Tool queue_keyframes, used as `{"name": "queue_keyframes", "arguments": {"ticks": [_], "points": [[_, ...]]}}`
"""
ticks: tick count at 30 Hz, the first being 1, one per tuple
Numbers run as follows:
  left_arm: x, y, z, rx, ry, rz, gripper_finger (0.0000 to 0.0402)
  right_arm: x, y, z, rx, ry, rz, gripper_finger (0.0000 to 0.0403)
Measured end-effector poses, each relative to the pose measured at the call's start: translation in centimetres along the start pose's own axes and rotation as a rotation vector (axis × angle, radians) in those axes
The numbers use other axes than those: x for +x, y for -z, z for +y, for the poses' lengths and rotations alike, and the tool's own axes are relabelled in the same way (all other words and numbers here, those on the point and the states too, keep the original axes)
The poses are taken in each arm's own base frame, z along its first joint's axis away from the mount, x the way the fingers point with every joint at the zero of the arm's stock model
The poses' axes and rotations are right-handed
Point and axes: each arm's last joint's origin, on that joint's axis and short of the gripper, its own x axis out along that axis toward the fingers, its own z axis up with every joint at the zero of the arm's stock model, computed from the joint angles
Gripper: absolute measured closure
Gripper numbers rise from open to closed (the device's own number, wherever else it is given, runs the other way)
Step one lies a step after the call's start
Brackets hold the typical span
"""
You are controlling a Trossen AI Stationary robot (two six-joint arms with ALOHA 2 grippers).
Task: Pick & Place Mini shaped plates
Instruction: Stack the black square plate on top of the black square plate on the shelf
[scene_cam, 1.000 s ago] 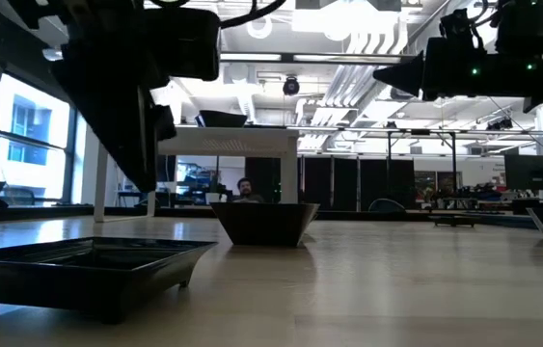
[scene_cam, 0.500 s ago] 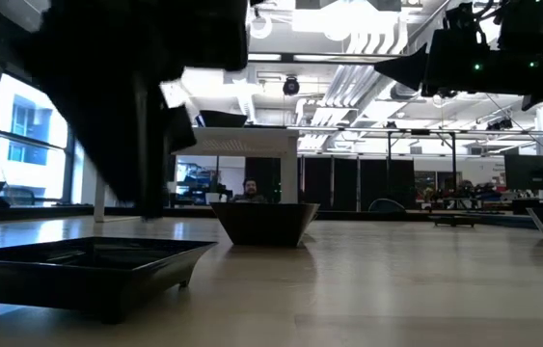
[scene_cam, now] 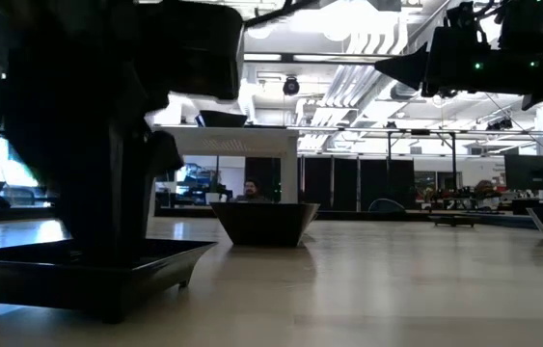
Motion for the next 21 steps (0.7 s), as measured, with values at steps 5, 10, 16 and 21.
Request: {"name": "queue_keyframes", "arguments": {"ticks": [5,10,16,21], "points": [[0.3,-0.1,-0.1,-0.004,0.028,0.001,0.028,0.0,0.0,0.0,-0.005,0.001,-0.002,0.0399],[0.4,-0.1,-0.1,0.0,0.036,0.001,0.033,0.0,0.0,0.0,-0.006,0.002,-0.003,0.0397],[0.2,-0.2,-0.4,0.035,0.104,0.012,0.0395,0.0,0.0,0.0,-0.006,0.002,-0.003,0.04],[-1.0,-0.6,-0.4,0.059,0.118,-0.012,0.0387,0.0,0.0,0.0,-0.006,0.002,-0.003,0.0396]]}}
